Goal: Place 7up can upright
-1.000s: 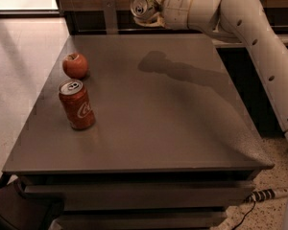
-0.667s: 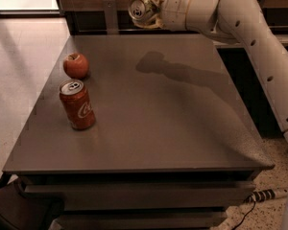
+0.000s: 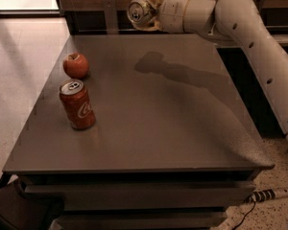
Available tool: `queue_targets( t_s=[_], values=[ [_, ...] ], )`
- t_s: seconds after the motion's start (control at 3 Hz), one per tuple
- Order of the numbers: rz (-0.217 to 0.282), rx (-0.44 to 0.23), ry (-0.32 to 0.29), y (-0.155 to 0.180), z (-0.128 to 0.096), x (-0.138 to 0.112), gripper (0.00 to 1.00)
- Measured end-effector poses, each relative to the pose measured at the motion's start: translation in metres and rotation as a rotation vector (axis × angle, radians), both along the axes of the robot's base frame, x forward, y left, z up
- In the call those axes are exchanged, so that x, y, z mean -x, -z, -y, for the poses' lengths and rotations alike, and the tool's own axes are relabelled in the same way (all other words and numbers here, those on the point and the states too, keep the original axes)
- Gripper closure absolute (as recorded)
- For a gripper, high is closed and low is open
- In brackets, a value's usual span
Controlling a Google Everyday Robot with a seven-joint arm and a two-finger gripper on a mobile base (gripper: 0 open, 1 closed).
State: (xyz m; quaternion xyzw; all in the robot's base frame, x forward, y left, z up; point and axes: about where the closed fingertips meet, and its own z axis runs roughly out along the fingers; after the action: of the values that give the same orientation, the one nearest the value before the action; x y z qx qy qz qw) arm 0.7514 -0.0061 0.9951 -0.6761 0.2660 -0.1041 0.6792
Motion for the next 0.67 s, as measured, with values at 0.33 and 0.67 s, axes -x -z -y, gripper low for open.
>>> queue_targets(
  t_s=[0.33,0.67],
  values=[
    [0.158,0.142,0.021,0.0123,-0.0006,0.0098,1.00],
    [0.286,0.243,0.026,0.0192,0.0011,0.0149,1.00]
  ],
)
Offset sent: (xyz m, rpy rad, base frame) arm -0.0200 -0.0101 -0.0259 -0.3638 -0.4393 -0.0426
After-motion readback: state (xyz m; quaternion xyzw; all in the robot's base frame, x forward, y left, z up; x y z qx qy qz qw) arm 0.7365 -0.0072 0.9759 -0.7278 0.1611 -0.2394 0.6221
